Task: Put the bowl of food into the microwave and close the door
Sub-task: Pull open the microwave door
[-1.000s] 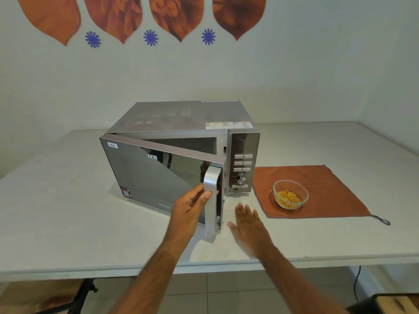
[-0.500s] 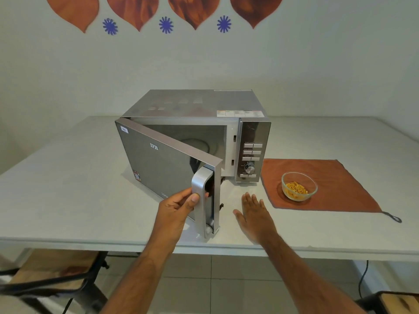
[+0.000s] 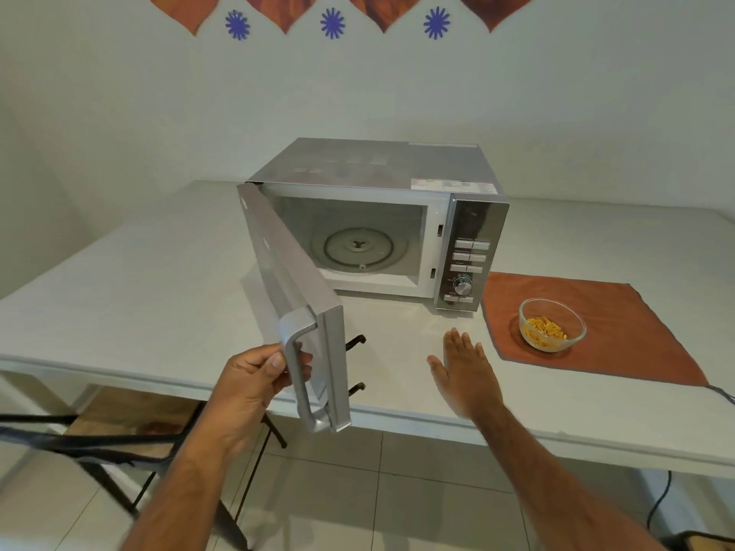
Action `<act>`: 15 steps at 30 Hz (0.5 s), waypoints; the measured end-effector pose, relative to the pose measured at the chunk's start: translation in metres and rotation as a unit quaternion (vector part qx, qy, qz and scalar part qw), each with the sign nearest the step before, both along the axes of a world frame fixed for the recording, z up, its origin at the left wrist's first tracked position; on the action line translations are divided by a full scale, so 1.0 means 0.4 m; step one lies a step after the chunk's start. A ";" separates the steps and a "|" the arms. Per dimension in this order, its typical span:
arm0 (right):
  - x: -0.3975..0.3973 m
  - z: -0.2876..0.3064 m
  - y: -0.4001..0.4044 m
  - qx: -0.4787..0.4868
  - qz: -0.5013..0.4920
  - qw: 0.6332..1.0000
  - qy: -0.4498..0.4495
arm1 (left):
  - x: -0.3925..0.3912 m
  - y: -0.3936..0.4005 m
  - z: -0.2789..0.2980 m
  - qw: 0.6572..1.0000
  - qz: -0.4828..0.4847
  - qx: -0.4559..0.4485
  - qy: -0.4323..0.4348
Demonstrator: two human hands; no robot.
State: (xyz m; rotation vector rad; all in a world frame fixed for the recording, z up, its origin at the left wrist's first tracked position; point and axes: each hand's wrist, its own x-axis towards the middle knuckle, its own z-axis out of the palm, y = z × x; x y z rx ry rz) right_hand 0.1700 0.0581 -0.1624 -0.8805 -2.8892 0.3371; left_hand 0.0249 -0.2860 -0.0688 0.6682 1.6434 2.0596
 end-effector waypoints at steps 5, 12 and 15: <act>-0.001 -0.004 0.005 0.008 0.005 1.000 0.002 | -0.003 -0.080 -0.003 0.998 0.033 0.024 -0.045; -0.003 -0.005 0.004 0.018 0.007 1.000 0.003 | -0.020 -0.172 -0.019 0.992 0.092 0.037 -0.076; 0.001 -0.006 0.008 0.019 0.006 1.000 0.002 | -0.028 -0.200 -0.025 0.992 0.097 0.034 -0.074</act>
